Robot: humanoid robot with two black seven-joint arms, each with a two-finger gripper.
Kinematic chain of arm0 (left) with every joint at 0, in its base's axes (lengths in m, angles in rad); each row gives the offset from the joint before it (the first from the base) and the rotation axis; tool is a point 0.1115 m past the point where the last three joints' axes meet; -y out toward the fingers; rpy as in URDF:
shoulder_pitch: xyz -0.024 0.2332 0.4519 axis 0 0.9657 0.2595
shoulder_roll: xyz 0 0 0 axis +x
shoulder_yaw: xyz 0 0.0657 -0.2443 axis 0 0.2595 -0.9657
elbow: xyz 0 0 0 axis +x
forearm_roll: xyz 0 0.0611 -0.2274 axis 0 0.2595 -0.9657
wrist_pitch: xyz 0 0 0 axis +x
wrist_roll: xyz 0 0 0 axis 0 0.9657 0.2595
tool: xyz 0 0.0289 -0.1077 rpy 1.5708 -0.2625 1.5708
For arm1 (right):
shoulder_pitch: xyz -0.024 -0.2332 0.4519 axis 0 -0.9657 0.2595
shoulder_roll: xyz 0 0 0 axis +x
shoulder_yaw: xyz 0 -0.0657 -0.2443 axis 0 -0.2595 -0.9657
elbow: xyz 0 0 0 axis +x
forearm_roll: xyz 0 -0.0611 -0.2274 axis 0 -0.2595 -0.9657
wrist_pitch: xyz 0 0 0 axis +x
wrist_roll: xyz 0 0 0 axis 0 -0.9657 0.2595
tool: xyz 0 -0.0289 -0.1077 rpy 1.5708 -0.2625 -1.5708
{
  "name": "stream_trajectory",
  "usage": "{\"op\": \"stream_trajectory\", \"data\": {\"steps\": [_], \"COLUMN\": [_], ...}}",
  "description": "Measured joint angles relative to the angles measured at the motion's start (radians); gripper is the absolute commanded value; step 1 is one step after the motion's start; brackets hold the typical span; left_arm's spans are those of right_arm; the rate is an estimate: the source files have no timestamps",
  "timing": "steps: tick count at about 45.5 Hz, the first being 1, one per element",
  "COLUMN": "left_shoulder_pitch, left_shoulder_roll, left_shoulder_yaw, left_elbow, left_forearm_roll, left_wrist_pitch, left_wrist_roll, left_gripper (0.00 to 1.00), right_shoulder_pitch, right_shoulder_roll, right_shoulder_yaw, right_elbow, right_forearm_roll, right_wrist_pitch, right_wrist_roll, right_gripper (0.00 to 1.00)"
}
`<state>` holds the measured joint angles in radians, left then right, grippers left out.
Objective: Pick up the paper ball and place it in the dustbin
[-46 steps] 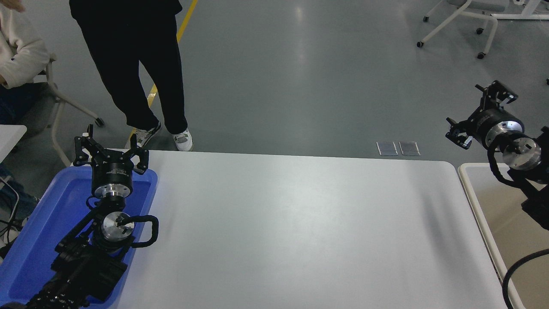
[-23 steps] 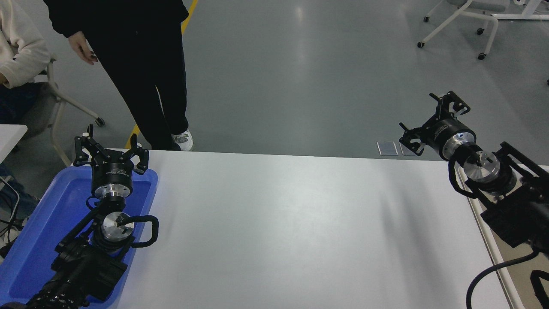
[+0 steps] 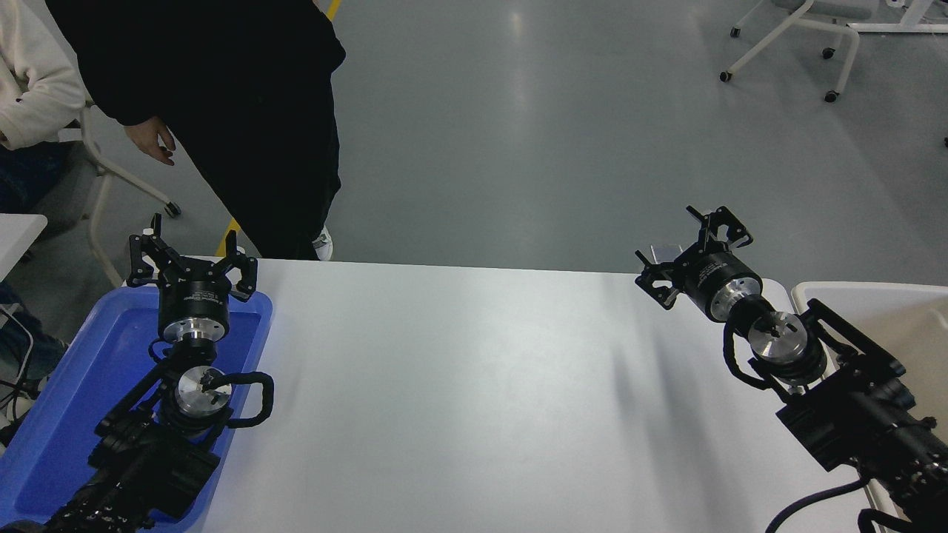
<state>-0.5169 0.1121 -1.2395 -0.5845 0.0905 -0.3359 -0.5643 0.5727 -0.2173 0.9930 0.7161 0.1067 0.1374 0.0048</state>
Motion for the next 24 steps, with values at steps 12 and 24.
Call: {"op": "stream_trajectory", "data": {"steps": [12, 24], "left_shoulder_pitch": [0.000, 0.000], "left_shoulder_roll": [0.000, 0.000], "left_shoulder_yaw": [0.000, 0.000], "left_elbow": [0.000, 0.000], "left_forearm_roll": [0.000, 0.000], "left_wrist_pitch": [0.000, 0.000], "left_wrist_roll": [0.000, 0.000], "left_gripper": [0.99, 0.99], "right_shoulder_pitch": [-0.023, -0.030], "right_shoulder_roll": [0.001, -0.031], "right_shoulder_yaw": [0.007, 0.001], "right_elbow": [-0.004, 0.000], "right_forearm_roll": [0.000, -0.001], "right_wrist_pitch": [0.030, 0.041], "right_wrist_roll": [0.013, 0.016], "right_gripper": [1.00, 1.00]}}
